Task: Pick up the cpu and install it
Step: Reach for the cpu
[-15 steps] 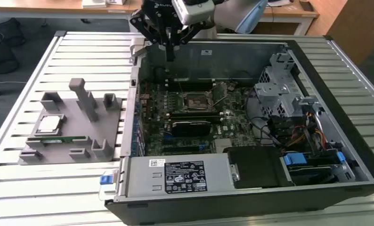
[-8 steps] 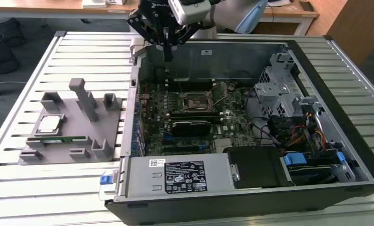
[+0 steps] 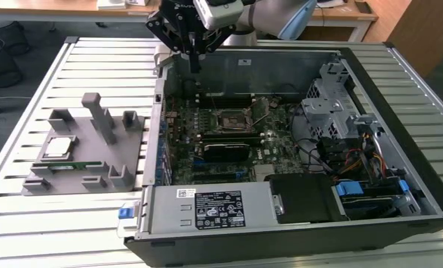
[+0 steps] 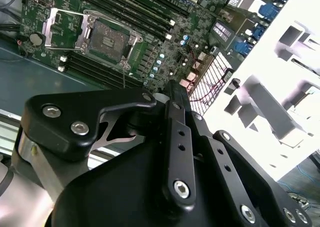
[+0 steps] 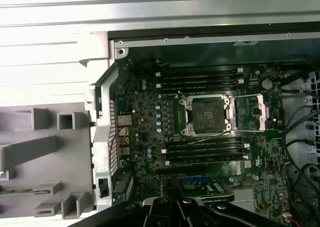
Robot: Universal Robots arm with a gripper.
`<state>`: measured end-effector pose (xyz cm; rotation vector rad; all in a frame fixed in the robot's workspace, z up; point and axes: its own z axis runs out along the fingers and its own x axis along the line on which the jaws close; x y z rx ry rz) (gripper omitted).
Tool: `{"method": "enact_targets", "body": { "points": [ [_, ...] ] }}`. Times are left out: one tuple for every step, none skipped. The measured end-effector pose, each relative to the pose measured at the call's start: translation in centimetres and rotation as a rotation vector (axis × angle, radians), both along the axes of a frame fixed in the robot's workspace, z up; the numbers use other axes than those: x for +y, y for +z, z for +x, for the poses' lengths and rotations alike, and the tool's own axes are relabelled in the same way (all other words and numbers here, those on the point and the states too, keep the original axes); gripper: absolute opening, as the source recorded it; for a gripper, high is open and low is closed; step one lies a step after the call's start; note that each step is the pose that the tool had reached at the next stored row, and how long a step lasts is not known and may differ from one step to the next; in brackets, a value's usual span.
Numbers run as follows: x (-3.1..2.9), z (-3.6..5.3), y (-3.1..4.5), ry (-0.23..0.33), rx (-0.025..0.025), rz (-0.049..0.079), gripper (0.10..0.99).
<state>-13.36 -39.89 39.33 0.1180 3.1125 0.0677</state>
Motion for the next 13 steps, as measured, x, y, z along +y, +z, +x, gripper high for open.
{"method": "enact_targets", "body": {
  "points": [
    [0.0,-0.06,0.0,0.0,0.0,0.0,0.106],
    [0.0,-0.11,0.0,0.0,0.0,0.0,0.106],
    [0.0,-0.17,0.0,0.0,0.0001,0.0,0.106],
    [0.0,-0.24,0.0,0.0,0.0,0.0,0.106],
    [0.0,-0.29,0.0,0.0,0.0,0.0,0.106],
    [0.0,-0.35,0.0,0.0,0.0,0.0,0.106],
    [0.0,-0.4,0.0,0.0,0.0,0.0,0.106],
    [0.0,-0.45,0.0,0.0,0.0,0.0,0.106],
    [0.0,-1.16,-0.01,0.0,0.0,0.0,0.106],
    [0.0,-1.4,-0.01,0.0,0.0001,0.0,0.106],
    [0.0,-1.42,-0.01,0.0,0.0001,0.0,0.106],
    [0.0,-1.45,-0.01,0.0,0.0,0.0,0.106],
    [0.0,-1.47,-0.01,0.0,0.0,0.0,0.106]
  ]
}}
